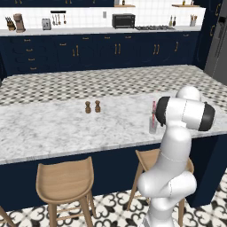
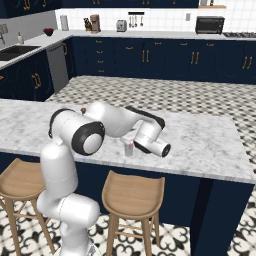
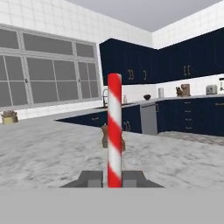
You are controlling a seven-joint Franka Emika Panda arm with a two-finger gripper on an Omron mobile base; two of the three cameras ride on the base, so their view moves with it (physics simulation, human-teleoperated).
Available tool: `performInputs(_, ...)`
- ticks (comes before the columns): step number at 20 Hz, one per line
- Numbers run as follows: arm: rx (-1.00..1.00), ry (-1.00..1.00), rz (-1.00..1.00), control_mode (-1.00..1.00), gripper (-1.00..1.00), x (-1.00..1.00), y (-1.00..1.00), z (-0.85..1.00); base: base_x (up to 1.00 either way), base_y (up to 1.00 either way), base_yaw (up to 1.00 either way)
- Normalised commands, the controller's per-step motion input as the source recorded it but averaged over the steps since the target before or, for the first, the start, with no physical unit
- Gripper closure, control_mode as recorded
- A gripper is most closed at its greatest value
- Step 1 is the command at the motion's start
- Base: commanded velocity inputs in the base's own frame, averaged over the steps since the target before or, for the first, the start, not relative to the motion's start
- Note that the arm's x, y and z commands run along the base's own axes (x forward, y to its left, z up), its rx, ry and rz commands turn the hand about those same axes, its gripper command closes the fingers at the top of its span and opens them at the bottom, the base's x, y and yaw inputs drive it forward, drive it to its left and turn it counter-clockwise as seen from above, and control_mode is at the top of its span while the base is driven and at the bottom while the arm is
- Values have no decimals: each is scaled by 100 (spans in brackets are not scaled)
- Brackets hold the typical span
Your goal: Take a straw from the drawer in front and place it inside the glass cup on the dining counter.
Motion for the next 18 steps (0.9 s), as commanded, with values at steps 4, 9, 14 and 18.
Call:
performInputs(4, -2, 0, -3, -100, -100, 0, 0, -3, 0, 0, 0)
performInputs(9, 0, 0, -3, -100, -100, 0, -1, 7, 0, 0, 0)
performInputs(14, 0, 0, -3, -100, -100, 0, 0, 52, 0, 0, 0)
performInputs(18, 0, -2, -6, -100, -100, -2, 0, 100, 0, 0, 0)
